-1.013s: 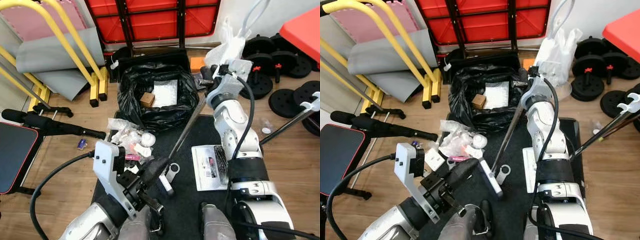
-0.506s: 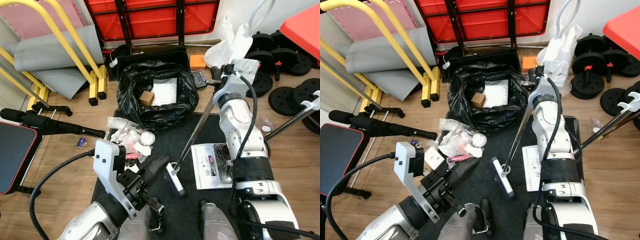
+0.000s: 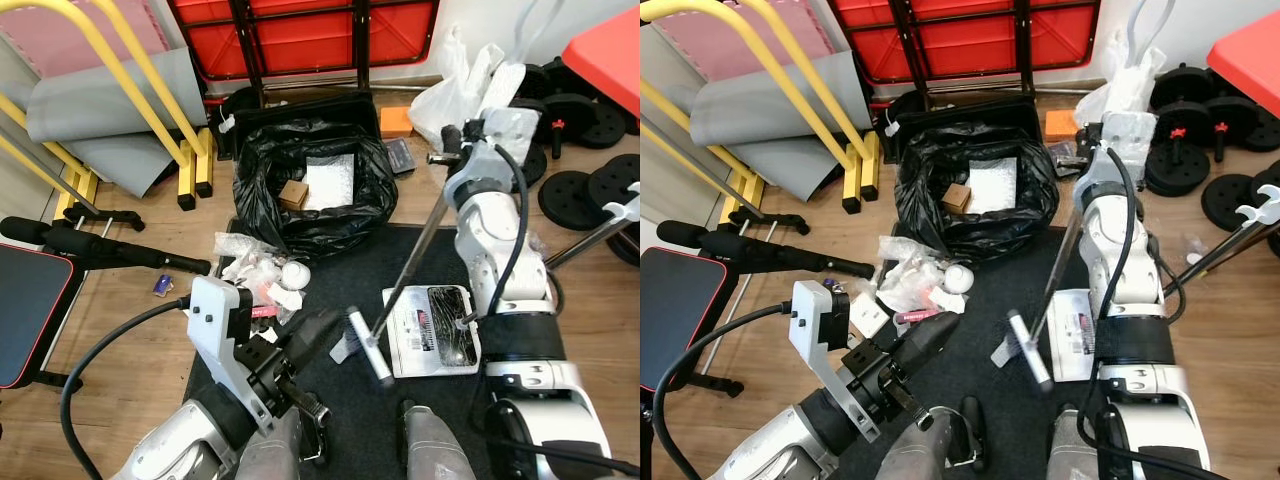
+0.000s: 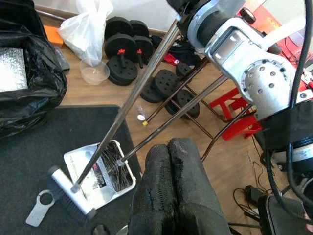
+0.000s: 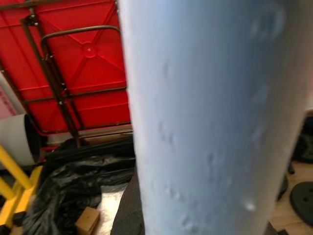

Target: Sweep floor

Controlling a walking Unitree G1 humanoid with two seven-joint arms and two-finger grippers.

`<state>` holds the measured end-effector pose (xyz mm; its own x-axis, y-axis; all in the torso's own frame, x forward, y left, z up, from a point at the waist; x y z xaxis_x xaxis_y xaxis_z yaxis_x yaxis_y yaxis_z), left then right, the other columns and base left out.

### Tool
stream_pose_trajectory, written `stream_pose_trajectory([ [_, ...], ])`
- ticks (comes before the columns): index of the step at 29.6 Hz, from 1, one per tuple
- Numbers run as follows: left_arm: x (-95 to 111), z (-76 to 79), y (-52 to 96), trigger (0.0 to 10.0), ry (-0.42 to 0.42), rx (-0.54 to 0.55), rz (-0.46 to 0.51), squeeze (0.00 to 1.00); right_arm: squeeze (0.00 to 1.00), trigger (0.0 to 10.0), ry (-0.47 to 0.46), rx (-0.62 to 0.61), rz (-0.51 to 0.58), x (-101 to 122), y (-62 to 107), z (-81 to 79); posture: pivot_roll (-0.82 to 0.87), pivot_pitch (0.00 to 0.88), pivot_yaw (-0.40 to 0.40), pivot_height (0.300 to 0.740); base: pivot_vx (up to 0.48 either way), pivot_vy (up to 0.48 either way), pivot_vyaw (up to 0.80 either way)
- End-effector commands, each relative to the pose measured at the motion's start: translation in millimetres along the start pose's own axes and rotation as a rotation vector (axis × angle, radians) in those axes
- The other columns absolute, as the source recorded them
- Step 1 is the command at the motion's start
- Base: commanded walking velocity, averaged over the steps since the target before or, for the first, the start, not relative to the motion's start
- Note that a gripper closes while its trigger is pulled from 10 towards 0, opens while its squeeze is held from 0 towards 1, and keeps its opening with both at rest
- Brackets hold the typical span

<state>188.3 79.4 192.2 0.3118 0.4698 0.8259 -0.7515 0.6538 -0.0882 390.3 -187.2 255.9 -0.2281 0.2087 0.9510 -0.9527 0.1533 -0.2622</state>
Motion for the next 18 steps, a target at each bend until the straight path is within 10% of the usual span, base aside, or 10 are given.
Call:
stream_pose_trajectory([
  [1,-3.2,-2.5,2.2,10.0,0.019,0.01,-0.014,0.0,0.0,10.0,0.022,-0.005,0.06,17.9,-0.6,0.2,0.0,0.353,0.087,0.74,0.0,0.0,0.0],
  [6,-2.8,-2.8,1.8,10.0,0.017,0.01,-0.012,0.0,0.0,10.0,-0.201,0.112,0.094,35.3,1.2,-22.3,0.0,0.354,0.085,0.74,0.0,0.0,0.0],
  [18,-2.5,-0.1,2.9,10.0,0.02,0.009,-0.01,0.0,0.0,10.0,-0.162,0.222,-0.077,2.6,9.9,-52.1,0.01,0.369,0.084,0.74,0.0,0.0,0.0],
])
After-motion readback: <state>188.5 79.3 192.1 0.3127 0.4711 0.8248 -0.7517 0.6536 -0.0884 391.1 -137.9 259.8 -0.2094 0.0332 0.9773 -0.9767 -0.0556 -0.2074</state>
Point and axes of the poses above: a point about 5 cm out from each wrist's last joint towards the gripper, its own y axis pointing back from the gripper into the wrist, its own x axis along the axis of the wrist's last joint, z = x × y, the point moved 3 cm from there along -y, pointing out of the wrist towards the gripper, and after that the axes turned 13 degrees about y, right-handed, at the moved point
